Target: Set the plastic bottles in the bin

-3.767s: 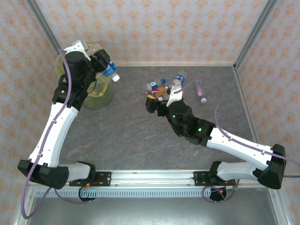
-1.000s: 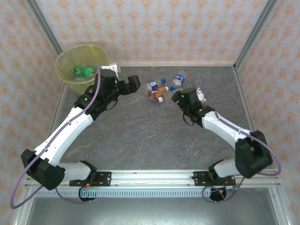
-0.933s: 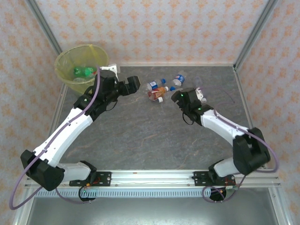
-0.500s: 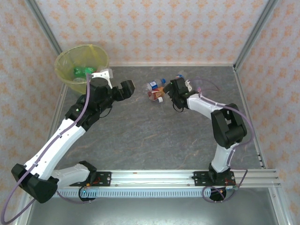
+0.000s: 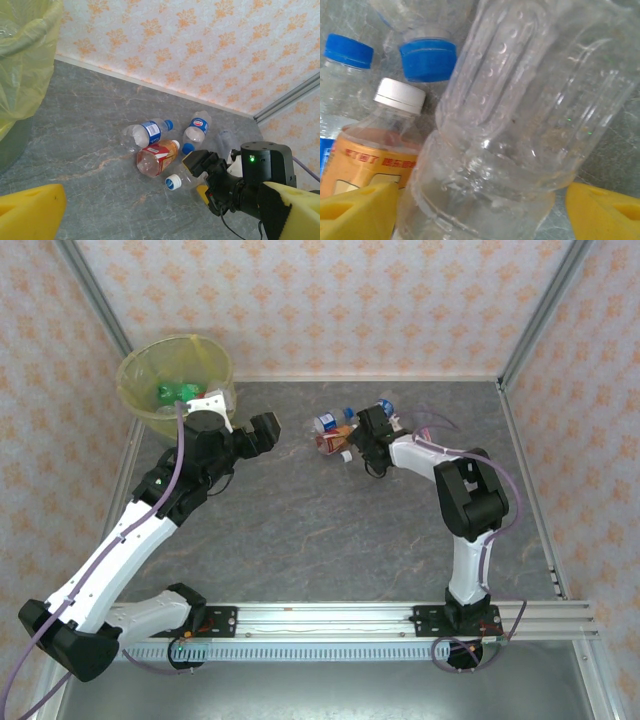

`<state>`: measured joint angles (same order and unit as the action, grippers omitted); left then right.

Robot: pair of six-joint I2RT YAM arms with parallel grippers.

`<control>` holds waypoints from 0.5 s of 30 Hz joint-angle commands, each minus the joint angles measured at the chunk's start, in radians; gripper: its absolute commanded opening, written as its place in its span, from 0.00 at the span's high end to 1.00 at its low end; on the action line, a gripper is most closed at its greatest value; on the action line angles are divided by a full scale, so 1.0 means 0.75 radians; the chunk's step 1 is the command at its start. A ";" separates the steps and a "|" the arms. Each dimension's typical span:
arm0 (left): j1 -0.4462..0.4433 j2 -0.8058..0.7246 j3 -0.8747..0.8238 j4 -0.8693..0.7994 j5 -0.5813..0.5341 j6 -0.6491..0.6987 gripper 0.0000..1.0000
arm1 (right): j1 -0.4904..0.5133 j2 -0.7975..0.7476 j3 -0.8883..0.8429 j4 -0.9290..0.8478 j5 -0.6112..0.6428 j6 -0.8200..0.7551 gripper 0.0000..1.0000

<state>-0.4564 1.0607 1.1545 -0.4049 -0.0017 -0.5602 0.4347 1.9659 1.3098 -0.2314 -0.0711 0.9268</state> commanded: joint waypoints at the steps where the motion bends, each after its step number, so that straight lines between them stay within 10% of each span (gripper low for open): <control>1: -0.007 0.010 -0.005 -0.009 -0.021 0.002 0.01 | -0.013 -0.070 -0.079 -0.051 0.061 -0.030 0.14; 15: -0.007 0.093 0.021 0.039 0.026 0.009 0.01 | -0.015 -0.217 -0.247 -0.070 0.085 -0.220 0.15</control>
<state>-0.4564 1.1229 1.1545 -0.4004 0.0032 -0.5594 0.4282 1.8351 1.1400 -0.2550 -0.0265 0.8104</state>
